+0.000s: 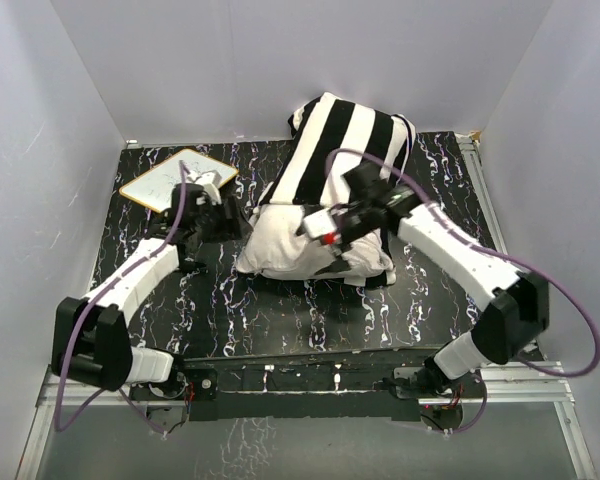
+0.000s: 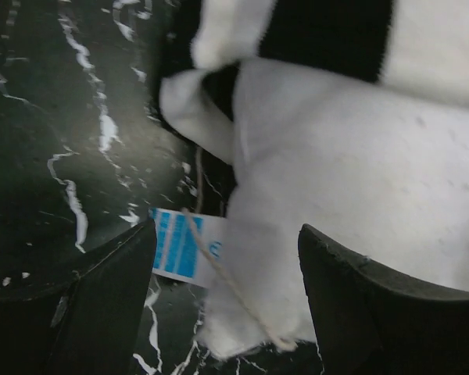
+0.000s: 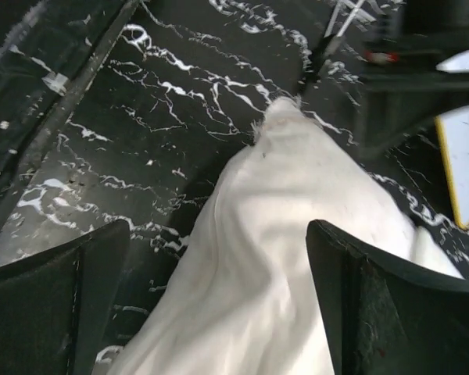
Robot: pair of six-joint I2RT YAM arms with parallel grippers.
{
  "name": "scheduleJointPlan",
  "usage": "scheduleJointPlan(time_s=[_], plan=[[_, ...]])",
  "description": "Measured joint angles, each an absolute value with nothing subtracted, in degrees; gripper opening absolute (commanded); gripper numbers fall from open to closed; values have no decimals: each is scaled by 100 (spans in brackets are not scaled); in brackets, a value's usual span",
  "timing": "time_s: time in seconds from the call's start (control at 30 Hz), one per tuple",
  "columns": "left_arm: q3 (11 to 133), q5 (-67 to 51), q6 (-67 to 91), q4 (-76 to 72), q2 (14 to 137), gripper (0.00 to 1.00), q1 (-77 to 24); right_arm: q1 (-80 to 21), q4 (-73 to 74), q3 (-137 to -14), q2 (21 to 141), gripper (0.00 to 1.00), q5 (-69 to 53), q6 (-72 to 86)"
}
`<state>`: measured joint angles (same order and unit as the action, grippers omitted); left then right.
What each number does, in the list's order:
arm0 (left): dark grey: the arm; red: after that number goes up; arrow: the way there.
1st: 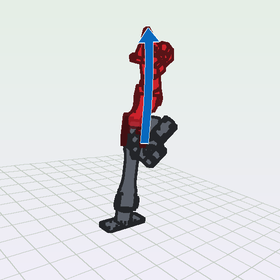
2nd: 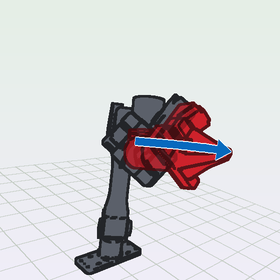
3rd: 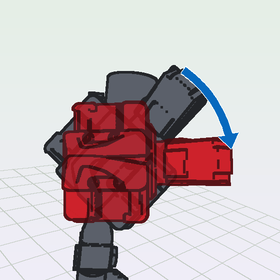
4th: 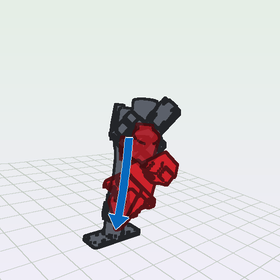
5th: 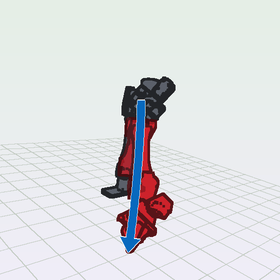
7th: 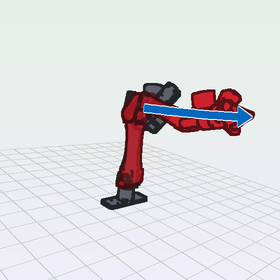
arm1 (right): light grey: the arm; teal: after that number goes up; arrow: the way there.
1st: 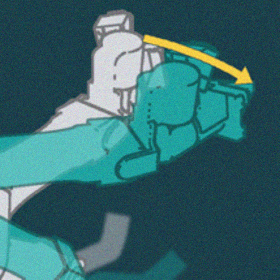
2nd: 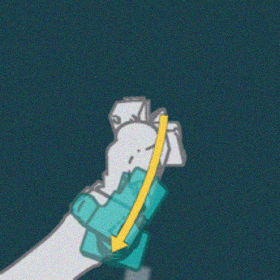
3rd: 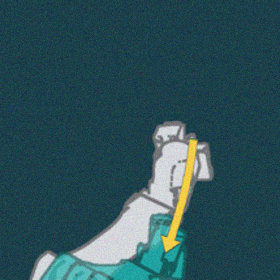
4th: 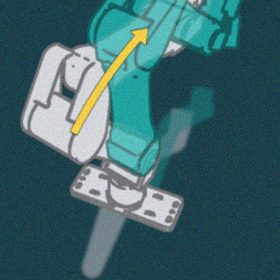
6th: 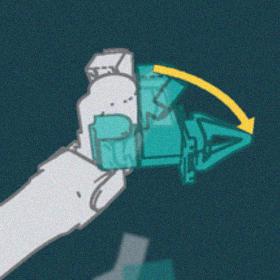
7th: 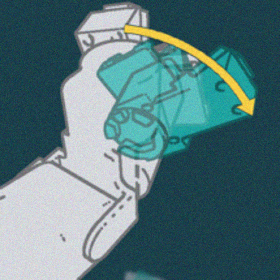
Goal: Put the pillow into the pillowcase
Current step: Stuff the pillow into the pillowcase.
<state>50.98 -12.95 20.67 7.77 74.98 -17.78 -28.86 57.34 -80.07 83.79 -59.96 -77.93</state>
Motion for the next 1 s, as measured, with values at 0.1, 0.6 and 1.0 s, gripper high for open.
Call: scheduleJointPlan(time_s=[0.1, 0.6, 1.0], plan=[[5039, -1597, 2375, 351, 7824, 71, -1096, -3793, 4899, -7953, 8772, 99, -5059, -7207], [3850, -2574, 3420, -1262, 8230, 75, -897, -4294, 187, -5883, 9682, 8, -1627, -5979], [2805, -2764, 4925, -3903, 8608, 97, -1352, -2073, 1157, -8211, 9627, 8, -3975, -3052]])
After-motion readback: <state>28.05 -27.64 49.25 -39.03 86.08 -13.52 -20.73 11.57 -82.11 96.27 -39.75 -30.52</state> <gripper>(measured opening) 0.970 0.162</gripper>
